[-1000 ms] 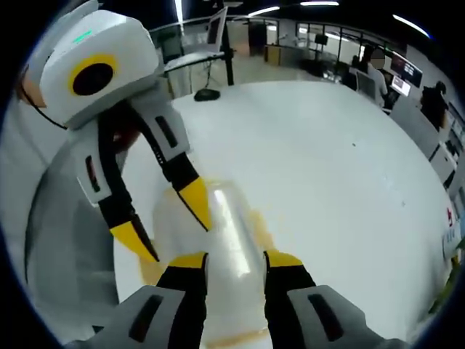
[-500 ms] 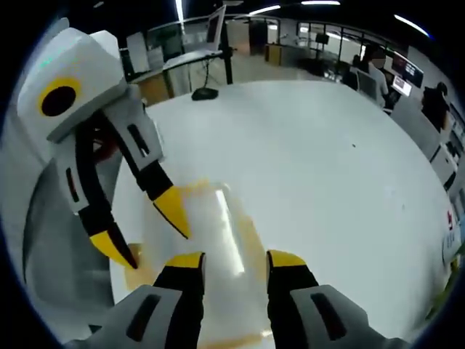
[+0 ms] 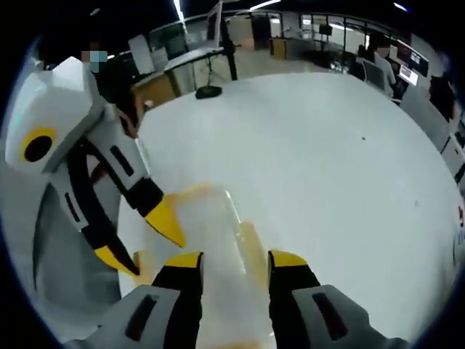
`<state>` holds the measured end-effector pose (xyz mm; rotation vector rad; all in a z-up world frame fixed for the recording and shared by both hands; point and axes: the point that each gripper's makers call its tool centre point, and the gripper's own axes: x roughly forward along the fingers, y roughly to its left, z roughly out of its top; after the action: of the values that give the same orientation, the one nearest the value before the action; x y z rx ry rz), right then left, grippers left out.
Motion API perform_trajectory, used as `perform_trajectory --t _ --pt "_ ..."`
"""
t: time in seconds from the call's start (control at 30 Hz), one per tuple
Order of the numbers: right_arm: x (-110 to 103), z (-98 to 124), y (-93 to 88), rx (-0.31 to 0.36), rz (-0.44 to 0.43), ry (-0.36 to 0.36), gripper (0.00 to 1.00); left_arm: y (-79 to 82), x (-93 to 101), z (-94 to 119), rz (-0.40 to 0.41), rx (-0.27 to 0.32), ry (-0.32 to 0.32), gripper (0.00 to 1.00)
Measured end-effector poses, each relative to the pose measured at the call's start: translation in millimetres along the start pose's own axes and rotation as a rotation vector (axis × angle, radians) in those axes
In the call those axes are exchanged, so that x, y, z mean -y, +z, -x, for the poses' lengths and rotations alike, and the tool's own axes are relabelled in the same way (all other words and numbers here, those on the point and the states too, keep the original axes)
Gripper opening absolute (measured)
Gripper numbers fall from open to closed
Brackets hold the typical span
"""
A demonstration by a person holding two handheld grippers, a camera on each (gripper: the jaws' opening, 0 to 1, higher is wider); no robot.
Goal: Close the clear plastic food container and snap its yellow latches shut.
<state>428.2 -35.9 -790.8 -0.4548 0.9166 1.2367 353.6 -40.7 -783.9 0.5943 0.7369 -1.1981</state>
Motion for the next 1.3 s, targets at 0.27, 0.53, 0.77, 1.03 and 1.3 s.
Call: perform_trajectory --t 0.27,0.53,0.77,1.03,1.3 --pt "-1 -2 -1.4 -0.001 -0.025 0.049 0.33 -0.8 -0.7 -2 -0.057 -0.018 0.044 0.37" --pt "-2 -6 -2.1 -0.093 -0.027 0.103 0.32 -2.6 0.8 -8 -0.165 -0.052 0.102 0.39" --pt "-3 -9 -2.1 -0.18 0.003 0.148 0.32 -3.6 0.3 -9 -0.207 -0.065 0.122 0.39" --pt "-6 -13 -2.8 -0.28 0.036 0.2 0.31 -4.6 0.5 -12 -0.264 -0.098 0.144 0.37" --pt "-9 -13 0.7 -0.318 0.061 0.24 0.31 -6.1 -7.8 -9 -0.299 -0.131 0.143 0.33"
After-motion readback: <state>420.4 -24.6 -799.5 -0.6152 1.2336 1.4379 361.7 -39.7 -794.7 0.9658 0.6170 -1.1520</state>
